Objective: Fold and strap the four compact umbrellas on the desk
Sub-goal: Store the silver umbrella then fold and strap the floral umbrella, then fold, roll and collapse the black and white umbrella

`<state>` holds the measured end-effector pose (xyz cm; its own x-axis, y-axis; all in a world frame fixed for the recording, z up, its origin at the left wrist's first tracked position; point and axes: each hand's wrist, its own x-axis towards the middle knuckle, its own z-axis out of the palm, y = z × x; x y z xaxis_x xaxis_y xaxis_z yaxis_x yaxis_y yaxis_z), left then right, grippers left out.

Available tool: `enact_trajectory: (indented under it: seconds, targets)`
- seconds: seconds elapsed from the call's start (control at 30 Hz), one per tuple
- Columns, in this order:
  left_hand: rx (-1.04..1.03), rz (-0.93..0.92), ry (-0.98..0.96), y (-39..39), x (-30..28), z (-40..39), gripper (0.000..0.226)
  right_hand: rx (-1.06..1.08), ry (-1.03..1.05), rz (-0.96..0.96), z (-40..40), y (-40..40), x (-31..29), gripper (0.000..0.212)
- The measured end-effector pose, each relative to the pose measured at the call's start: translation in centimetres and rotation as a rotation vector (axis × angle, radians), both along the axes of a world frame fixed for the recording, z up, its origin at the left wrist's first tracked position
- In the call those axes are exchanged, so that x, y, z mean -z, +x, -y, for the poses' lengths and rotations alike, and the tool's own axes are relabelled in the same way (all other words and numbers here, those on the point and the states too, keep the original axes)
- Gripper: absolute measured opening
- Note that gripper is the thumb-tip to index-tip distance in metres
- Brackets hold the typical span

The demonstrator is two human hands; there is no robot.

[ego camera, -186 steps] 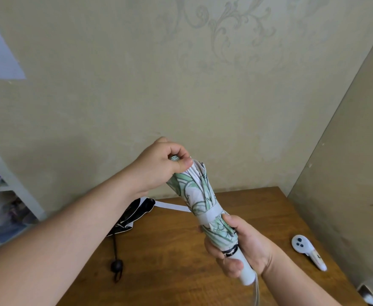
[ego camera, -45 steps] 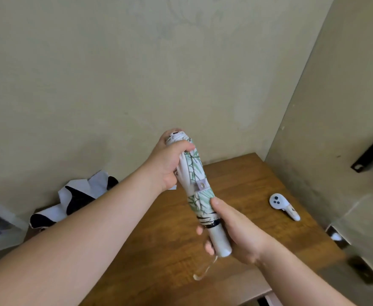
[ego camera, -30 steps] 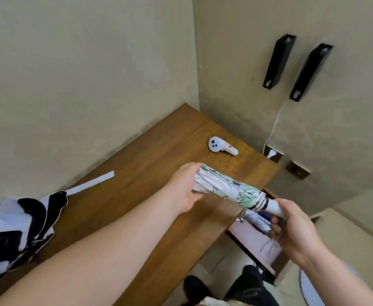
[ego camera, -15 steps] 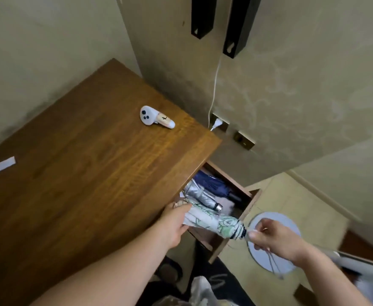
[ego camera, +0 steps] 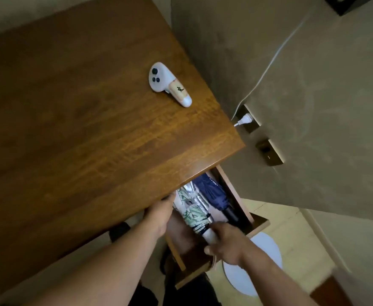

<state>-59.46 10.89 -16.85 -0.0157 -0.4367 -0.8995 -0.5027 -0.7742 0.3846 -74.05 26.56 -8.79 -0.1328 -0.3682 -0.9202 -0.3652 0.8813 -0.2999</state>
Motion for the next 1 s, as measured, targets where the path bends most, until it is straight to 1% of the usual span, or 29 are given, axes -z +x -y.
enact_trajectory:
  seconds: [0.03, 0.07, 0.13, 0.17, 0.2, 0.23, 0.27, 0.3, 0.33, 0.37, 0.4, 0.43, 0.47, 0.5, 0.57, 0.6, 0.67, 0.73, 0.8, 0.83, 0.9, 1.0]
  targets:
    - [-0.051, -0.016, 0.055, -0.1, 0.3, 0.1, 0.075, -0.002, 0.002, -0.018, 1.1, 0.0, 0.9, 0.072]
    - [-0.113, -0.044, 0.101, -0.3, 0.0, 0.0, 0.064, -0.029, -0.006, -0.038, 2.2, 0.2, 1.9, 0.072]
    - [-0.123, -0.048, 0.129, -0.4, -1.2, -0.4, 0.021, -0.062, -0.001, -0.083, 4.1, 1.0, 3.5, 0.069]
    - [-0.109, -0.071, 0.142, -0.5, -1.8, -0.9, 0.027, -0.056, 0.007, -0.111, 4.7, 1.6, 4.5, 0.066]
    - [-0.098, -0.093, 0.158, -0.3, -1.8, -1.4, 0.050, -0.055, 0.009, -0.141, 4.9, 2.3, 5.5, 0.061]
    - [-0.046, -0.099, 0.162, -0.2, -1.7, -2.1, 0.069, -0.056, 0.028, -0.160, 4.9, 3.0, 6.4, 0.057]
    - [-0.022, -0.110, 0.173, 0.0, -1.7, -2.6, 0.079, -0.037, 0.042, -0.163, 4.7, 3.7, 7.5, 0.052]
    - [-0.017, -0.113, 0.204, 0.3, -1.2, -3.1, 0.079, 0.002, 0.072, -0.162, 4.3, 4.3, 8.6, 0.047]
    - [-0.088, -0.136, 0.252, 0.2, -1.5, -3.4, 0.072, 0.074, 0.098, -0.147, 3.8, 4.8, 9.4, 0.041]
    - [-0.178, -0.159, 0.302, 0.0, -1.8, -3.6, 0.059, 0.210, 0.123, -0.102, 3.1, 5.0, 10.5, 0.034]
    - [-0.249, -0.185, 0.338, 0.0, -1.9, -3.6, 0.050, 0.417, 0.138, -0.020, 2.6, 5.1, 11.1, 0.027]
    - [-0.265, -0.205, 0.352, 0.1, -2.1, -3.6, 0.049, 0.627, 0.143, 0.060, 2.2, 5.0, 11.2, 0.025]
    - [-0.233, -0.223, 0.359, 0.4, -2.3, -3.4, 0.051, 0.823, 0.158, 0.120, 2.0, 4.8, 10.8, 0.025]
    - [-0.176, -0.231, 0.358, 0.8, -2.3, -3.1, 0.052, 0.963, 0.173, 0.148, 1.8, 4.7, 10.3, 0.026]
    - [-0.009, -0.255, 0.349, 2.1, -3.1, -2.9, 0.047, 1.163, 0.171, 0.205, 1.7, 4.3, 8.7, 0.031]
    - [0.100, -0.265, 0.338, 2.9, -3.7, -2.8, 0.043, 1.195, 0.142, 0.203, 1.6, 3.9, 7.7, 0.033]
    - [0.282, -0.280, 0.293, 4.7, -6.0, -2.3, 0.036, 1.197, 0.068, 0.160, 1.8, 3.1, 5.2, 0.028]
    - [0.434, -0.296, 0.241, 6.3, -9.7, -0.9, 0.032, 1.177, -0.016, 0.148, 2.5, 2.3, 2.5, 0.020]
    - [0.564, -0.332, 0.188, 7.6, -14.2, 1.3, 0.029, 1.096, -0.111, 0.040, 3.6, 1.4, -0.1, 0.015]
    - [0.607, -0.338, 0.156, 8.5, -16.4, 2.7, 0.027, 1.029, -0.169, -0.051, 4.4, 1.0, -1.4, 0.014]
    - [0.637, -0.327, 0.079, 10.5, -20.6, 6.0, 0.022, 0.797, -0.253, -0.287, 6.5, 0.3, -4.4, 0.011]
    - [0.556, -0.277, -0.084, 14.8, -26.3, 11.9, 0.022, 0.377, -0.365, -0.498, 11.0, 0.5, -9.9, 0.009]
